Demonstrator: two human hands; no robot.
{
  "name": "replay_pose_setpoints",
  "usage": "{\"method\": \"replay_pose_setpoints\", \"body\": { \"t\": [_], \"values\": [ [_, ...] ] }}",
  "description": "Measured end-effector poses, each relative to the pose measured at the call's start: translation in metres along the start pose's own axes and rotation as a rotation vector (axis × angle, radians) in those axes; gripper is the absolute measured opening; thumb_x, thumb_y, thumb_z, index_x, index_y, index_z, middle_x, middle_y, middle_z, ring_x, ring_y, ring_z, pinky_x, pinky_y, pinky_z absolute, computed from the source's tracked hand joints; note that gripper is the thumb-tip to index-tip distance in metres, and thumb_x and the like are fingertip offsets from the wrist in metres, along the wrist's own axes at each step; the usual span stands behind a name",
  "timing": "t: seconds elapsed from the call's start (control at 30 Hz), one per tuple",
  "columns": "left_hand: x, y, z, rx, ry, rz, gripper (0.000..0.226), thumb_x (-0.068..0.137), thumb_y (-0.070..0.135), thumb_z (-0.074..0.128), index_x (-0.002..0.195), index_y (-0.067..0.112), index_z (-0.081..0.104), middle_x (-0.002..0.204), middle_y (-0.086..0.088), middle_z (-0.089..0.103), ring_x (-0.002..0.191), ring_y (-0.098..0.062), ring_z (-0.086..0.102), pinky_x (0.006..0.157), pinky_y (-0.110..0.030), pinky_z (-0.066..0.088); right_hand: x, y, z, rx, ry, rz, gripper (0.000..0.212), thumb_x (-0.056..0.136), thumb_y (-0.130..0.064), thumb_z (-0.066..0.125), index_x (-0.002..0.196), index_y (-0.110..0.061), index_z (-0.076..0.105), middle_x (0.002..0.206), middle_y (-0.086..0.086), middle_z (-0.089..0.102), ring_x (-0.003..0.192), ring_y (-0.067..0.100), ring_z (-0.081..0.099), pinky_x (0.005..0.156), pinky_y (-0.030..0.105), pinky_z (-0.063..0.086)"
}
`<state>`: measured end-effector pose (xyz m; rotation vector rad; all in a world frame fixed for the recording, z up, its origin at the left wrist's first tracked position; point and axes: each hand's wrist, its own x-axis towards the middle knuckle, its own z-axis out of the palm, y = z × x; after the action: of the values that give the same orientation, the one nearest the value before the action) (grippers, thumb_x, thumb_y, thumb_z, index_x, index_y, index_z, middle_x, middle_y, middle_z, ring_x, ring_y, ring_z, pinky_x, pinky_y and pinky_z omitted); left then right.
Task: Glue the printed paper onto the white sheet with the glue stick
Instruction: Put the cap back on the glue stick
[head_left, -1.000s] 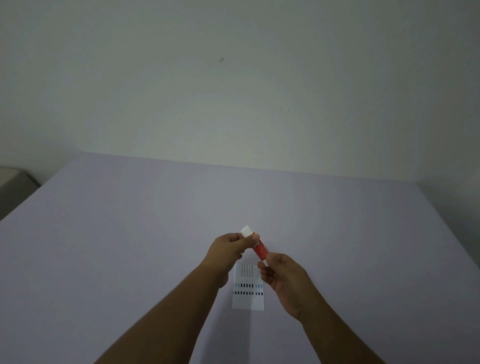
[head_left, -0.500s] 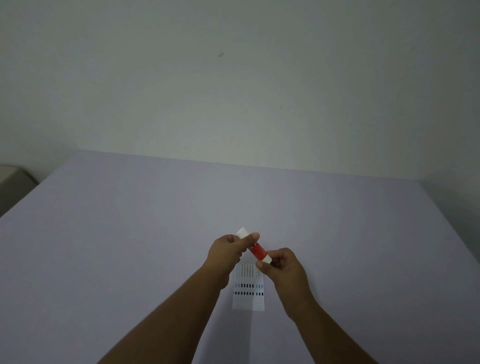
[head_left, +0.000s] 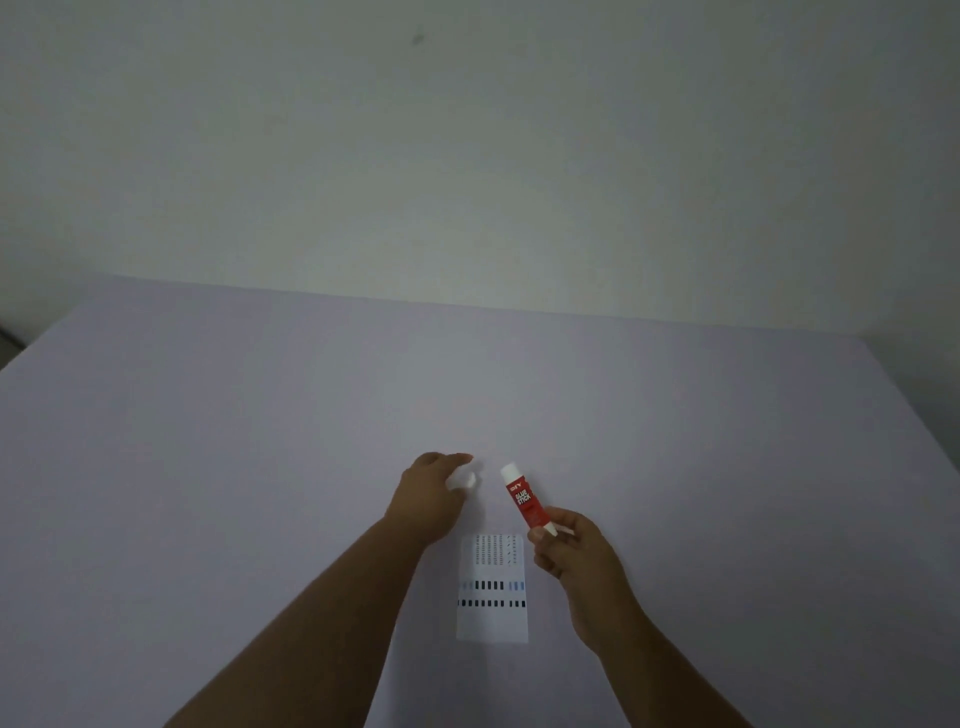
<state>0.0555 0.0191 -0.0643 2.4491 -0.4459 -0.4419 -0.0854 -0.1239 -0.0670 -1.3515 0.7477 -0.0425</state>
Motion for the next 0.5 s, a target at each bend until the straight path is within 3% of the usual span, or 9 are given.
{"method": "replay_pose_setpoints", "body": {
  "t": [0.13,0.23,0.3,0.43,0.5],
  "values": [
    [0.01,-0.001,0.014,0.025,-0.005,0.016,0.033,0.091,0.021,0.05,0.123,0.019,0.058,0.125,-0.008,0.06,0.111,-0.023,0.055,0.094,-0.03,0.04,0.005,0.006,0.001,-0.028,-0.031,0.01,0.019,0.086,-0.019,0.062,0.105,-0.02,0.061,0.091,0.003,0.07,0.082,0.015,0.064,0.07,0.023,0.051],
    [0.011,-0.001,0.015,-0.063,0.028,-0.035,0.027,0.088,0.022,0.056,0.114,0.019,0.062,0.11,-0.006,0.066,0.097,-0.02,0.059,0.082,-0.027,0.044,0.007,0.008,0.001,-0.05,-0.027,0.019,0.015,0.086,-0.02,0.062,0.101,-0.023,0.063,0.09,0.001,0.071,0.082,0.015,0.064,0.07,0.024,0.051],
    [0.008,-0.001,0.011,-0.245,0.021,-0.133,0.025,0.088,0.026,0.057,0.111,0.02,0.064,0.099,0.0,0.066,0.088,-0.015,0.058,0.075,-0.025,0.043,0.007,0.009,0.002,-0.075,-0.019,0.018,0.013,0.086,-0.021,0.061,0.099,-0.024,0.063,0.09,0.0,0.071,0.083,0.016,0.064,0.07,0.023,0.052],
    [-0.003,0.003,-0.003,-0.88,-0.086,-0.341,0.024,0.09,0.023,0.057,0.111,0.015,0.066,0.097,-0.001,0.067,0.09,-0.016,0.061,0.077,-0.024,0.051,0.003,0.006,0.003,-0.079,-0.008,0.012,0.009,0.086,-0.022,0.061,0.095,-0.025,0.063,0.089,0.001,0.072,0.082,0.017,0.064,0.07,0.025,0.052],
    [-0.01,0.006,-0.01,-0.977,-0.116,-0.346,0.022,0.09,0.02,0.057,0.108,0.013,0.066,0.098,-0.003,0.068,0.093,-0.017,0.062,0.074,-0.022,0.052,0.0,0.002,0.005,-0.071,-0.019,0.004,0.01,0.086,-0.022,0.061,0.096,-0.024,0.064,0.09,0.003,0.072,0.082,0.017,0.064,0.069,0.024,0.052]
  ]
}}
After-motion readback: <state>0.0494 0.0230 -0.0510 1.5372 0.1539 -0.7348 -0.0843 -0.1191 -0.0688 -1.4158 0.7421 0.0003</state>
